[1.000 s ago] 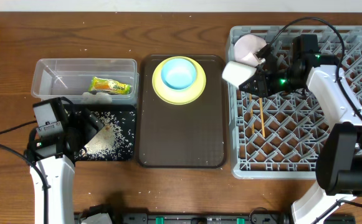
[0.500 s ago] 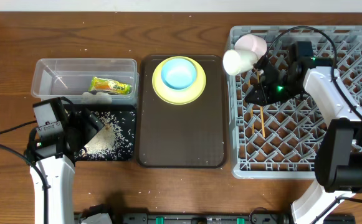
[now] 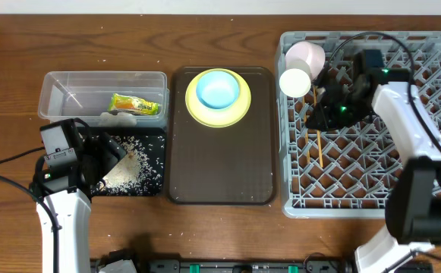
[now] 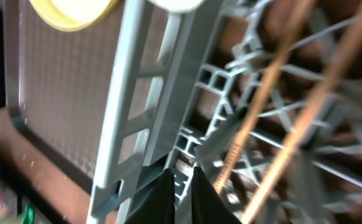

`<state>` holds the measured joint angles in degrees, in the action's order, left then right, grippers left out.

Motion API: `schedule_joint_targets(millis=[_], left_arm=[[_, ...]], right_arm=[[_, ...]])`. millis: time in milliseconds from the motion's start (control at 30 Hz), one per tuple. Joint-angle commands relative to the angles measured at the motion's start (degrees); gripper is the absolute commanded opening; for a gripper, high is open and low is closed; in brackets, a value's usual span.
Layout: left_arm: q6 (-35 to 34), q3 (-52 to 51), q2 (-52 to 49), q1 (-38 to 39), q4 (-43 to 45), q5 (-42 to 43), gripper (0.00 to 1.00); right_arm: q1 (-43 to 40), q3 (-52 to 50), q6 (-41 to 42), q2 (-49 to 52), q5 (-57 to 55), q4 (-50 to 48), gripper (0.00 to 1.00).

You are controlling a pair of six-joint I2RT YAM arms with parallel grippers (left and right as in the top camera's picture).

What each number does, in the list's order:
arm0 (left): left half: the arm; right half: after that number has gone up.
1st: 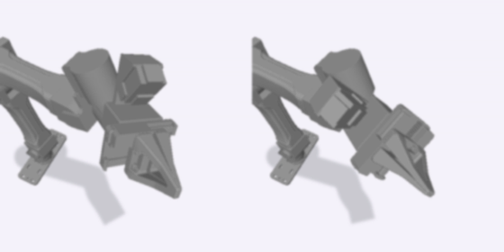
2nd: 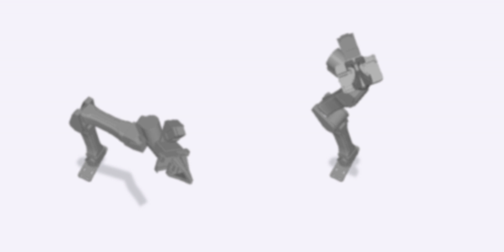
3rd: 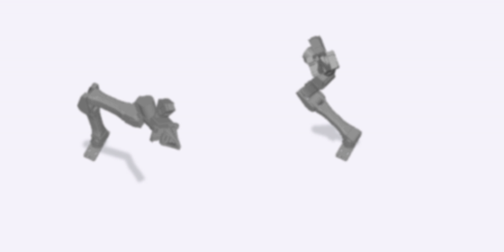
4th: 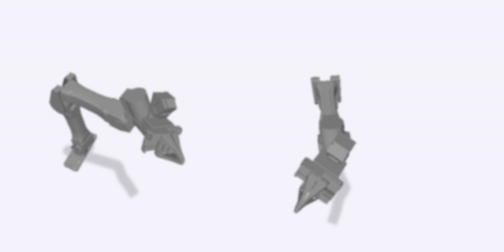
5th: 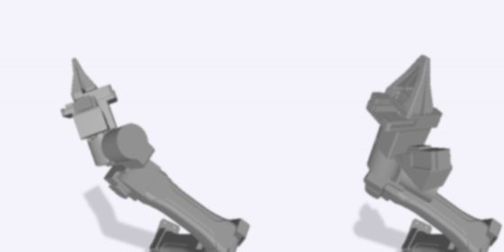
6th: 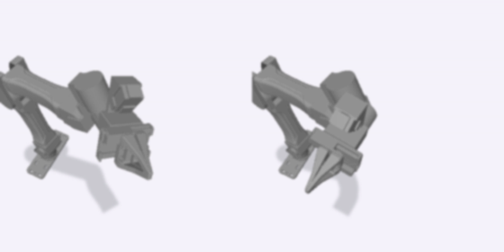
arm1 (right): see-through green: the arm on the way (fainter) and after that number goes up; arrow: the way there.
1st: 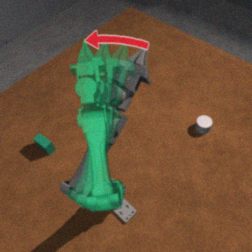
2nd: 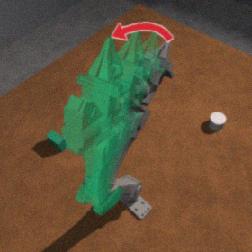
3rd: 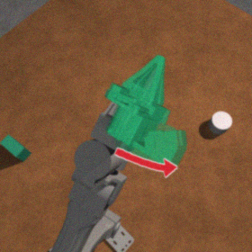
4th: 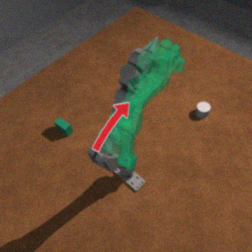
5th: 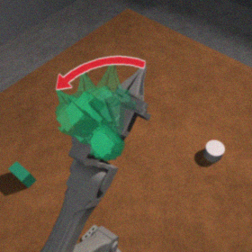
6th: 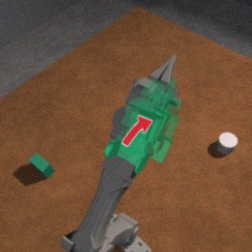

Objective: Sort waste into correct bins and load items into the dishwasher rack

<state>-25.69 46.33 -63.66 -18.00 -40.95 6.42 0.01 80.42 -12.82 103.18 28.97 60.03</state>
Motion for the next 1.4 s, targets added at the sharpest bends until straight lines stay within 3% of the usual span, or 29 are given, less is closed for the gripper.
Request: schedule_joint_targets(millis=[0,167,233,300,567,933,1133,1367], left_arm=[[-0.3,0.8,-0.1,-0.3,-0.2,-0.9,0.95],[-0.3,0.8,-0.1,-0.3,-0.2,-0.9,0.95],[-0.3,0.8,-0.1,-0.3,-0.2,-0.9,0.95],[-0.3,0.8,-0.1,-0.3,-0.2,-0.9,0.95],[-0.3,0.8,-0.1,-0.3,-0.2,-0.9,0.95],[-0.3,0.8,-0.1,-0.3,-0.2,-0.9,0.95],[-0.3,0.8,-0.1,-0.3,-0.2,-0.9,0.95],[-0.3,0.8,-0.1,-0.3,-0.2,-0.9,0.95]], right_arm=[[1.6,2.8,5.9,-6.9,-3.5,-1.7,0.12],[6.7,2.8,11.6,-12.7,-3.7,-5.9,0.18],[9.6,2.8,15.2,-13.3,-6.0,-8.0,0.26],[13.2,2.7,19.6,-13.1,-11.1,-10.2,0.33],[24.4,2.7,33.2,-8.2,-35.7,-18.1,0.43],[28.9,2.7,48.8,1.6,-55.1,-24.7,0.38],[28.8,2.7,46.5,5.1,-56.2,-31.3,0.36],[28.8,2.7,41.4,5.5,-56.2,-36.5,0.25]])
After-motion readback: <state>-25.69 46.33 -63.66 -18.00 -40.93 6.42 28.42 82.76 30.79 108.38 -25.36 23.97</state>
